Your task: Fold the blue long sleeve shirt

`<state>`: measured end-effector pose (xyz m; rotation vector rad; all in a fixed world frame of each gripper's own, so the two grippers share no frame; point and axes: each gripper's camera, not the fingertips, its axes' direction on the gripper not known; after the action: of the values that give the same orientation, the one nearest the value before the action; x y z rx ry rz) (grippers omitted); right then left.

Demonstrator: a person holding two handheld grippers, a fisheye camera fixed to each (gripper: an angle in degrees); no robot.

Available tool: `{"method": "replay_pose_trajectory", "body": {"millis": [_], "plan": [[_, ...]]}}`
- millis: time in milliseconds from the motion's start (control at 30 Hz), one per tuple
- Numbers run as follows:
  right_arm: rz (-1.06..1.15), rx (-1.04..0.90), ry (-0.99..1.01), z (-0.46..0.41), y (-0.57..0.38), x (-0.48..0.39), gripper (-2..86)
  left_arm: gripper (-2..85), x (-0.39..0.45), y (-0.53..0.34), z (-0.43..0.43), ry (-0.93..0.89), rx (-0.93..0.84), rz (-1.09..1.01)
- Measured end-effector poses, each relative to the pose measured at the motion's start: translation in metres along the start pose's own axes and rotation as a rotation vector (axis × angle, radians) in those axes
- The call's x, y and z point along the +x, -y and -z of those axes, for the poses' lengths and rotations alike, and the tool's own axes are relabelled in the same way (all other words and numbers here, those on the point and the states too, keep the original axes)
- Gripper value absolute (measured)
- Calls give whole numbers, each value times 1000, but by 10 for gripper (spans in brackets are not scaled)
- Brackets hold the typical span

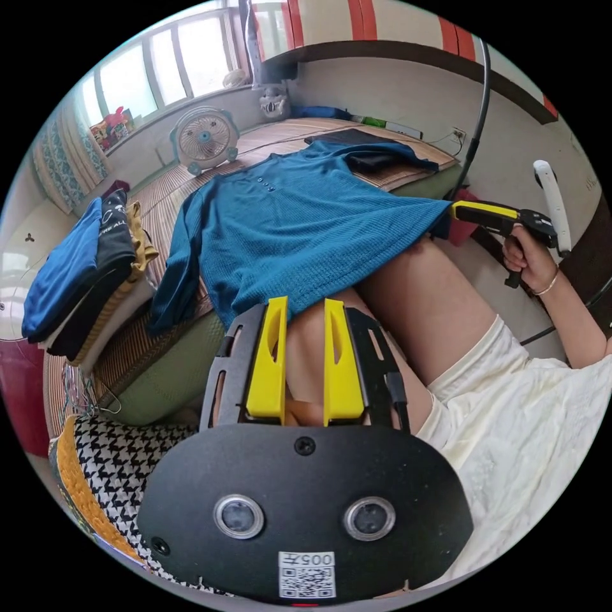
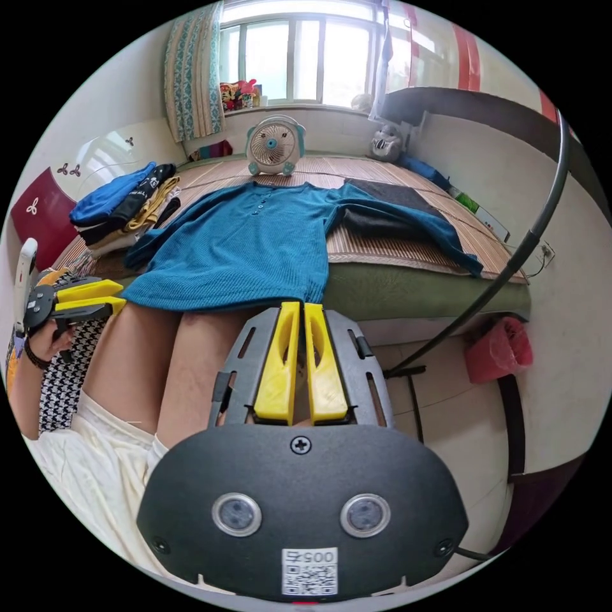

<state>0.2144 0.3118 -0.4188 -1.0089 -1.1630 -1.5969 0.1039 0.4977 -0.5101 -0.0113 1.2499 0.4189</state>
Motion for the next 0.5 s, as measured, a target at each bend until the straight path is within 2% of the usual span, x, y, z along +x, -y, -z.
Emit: {"method": "replay_pose_trajectory", "body": {"millis": [300,500], "plan": [[27,-15,2,4,4,-4,-14,36,-14,3,-3,-57,24,-3],[85,3,-3,14,8,-5,-15,11,-12,3,5,-96,14,-127]]}}
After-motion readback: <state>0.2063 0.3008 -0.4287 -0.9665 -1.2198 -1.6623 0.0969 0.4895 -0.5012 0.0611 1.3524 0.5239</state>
